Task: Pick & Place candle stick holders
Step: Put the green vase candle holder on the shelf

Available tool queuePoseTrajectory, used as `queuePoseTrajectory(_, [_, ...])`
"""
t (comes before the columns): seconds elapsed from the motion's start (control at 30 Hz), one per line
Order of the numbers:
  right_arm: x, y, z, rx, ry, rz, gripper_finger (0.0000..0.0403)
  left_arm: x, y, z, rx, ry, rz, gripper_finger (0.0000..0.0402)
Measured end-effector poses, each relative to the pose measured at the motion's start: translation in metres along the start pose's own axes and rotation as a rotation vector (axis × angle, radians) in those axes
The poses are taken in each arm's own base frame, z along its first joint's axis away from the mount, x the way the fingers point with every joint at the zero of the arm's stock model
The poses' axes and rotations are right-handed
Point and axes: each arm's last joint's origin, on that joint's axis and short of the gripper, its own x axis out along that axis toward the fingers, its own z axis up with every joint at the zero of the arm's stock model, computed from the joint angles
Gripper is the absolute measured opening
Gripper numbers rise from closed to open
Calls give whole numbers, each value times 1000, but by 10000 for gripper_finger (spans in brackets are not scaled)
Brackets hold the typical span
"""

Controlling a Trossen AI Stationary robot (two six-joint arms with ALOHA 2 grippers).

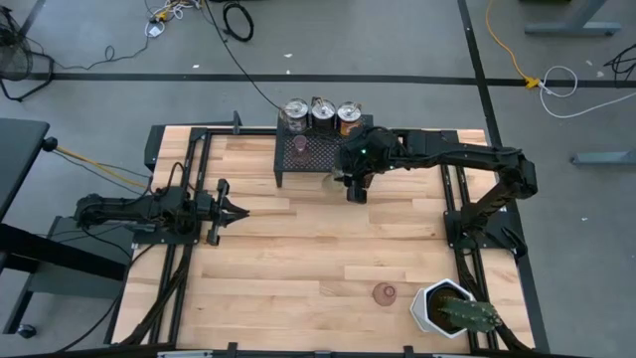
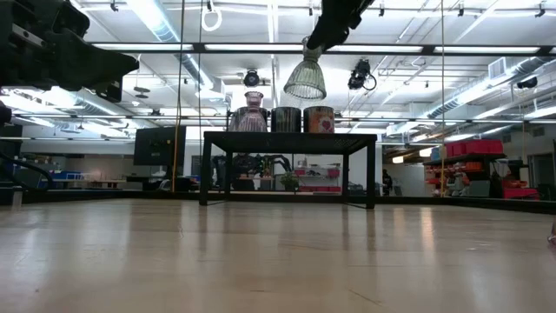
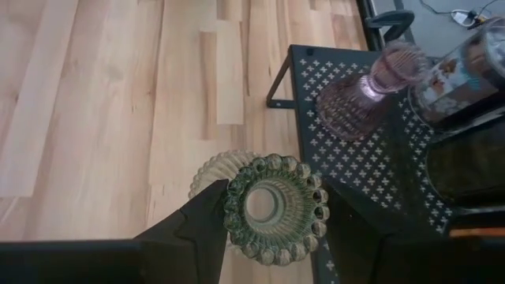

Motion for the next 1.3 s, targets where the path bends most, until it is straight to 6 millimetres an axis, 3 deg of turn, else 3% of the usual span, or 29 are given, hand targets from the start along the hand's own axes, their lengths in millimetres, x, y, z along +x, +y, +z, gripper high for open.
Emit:
queuePoseTrajectory(0.37, [-13, -5, 8, 5, -22, -10, 178, 0, 0, 0, 0, 0, 0, 34])
queuePoseTrajectory(1.03, [-13, -6, 6, 14, 0, -9, 178, 0, 0, 0, 0, 0, 0, 34])
queuePoseTrajectory(1.3, [-19, -14, 19, 25, -4, -20, 178, 0, 0, 0, 0, 1, 0, 34])
